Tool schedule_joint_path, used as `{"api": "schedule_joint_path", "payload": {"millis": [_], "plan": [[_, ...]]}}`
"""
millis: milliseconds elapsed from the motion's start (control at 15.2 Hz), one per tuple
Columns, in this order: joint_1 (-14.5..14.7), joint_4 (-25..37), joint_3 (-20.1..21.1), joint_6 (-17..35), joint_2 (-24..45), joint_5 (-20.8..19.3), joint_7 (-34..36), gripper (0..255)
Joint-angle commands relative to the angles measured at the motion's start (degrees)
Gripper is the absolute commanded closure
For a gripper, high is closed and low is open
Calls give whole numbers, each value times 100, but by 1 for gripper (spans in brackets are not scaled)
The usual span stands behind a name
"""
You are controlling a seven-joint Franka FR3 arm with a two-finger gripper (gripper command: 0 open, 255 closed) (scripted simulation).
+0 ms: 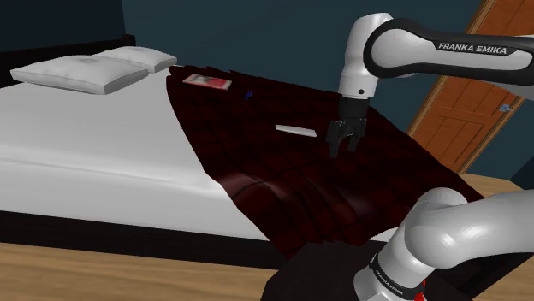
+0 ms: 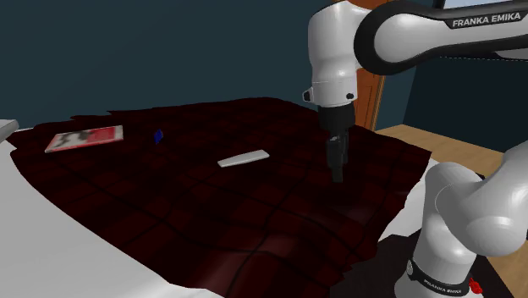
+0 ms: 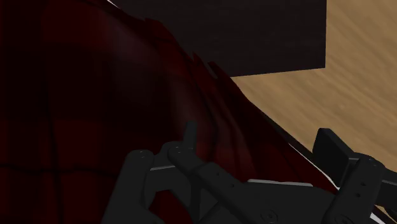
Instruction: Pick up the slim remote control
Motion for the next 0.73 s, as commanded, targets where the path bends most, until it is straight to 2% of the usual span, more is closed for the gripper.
{"api": "schedule_joint_path", "payload": {"millis": [0, 330, 660], "plan": [[0, 0, 0, 0, 0, 0, 0, 0], [-61, 9, -629, 557, 436, -581, -1174, 0], [-76, 245, -1222, 1171, 1110, -997, -2304, 0]]}}
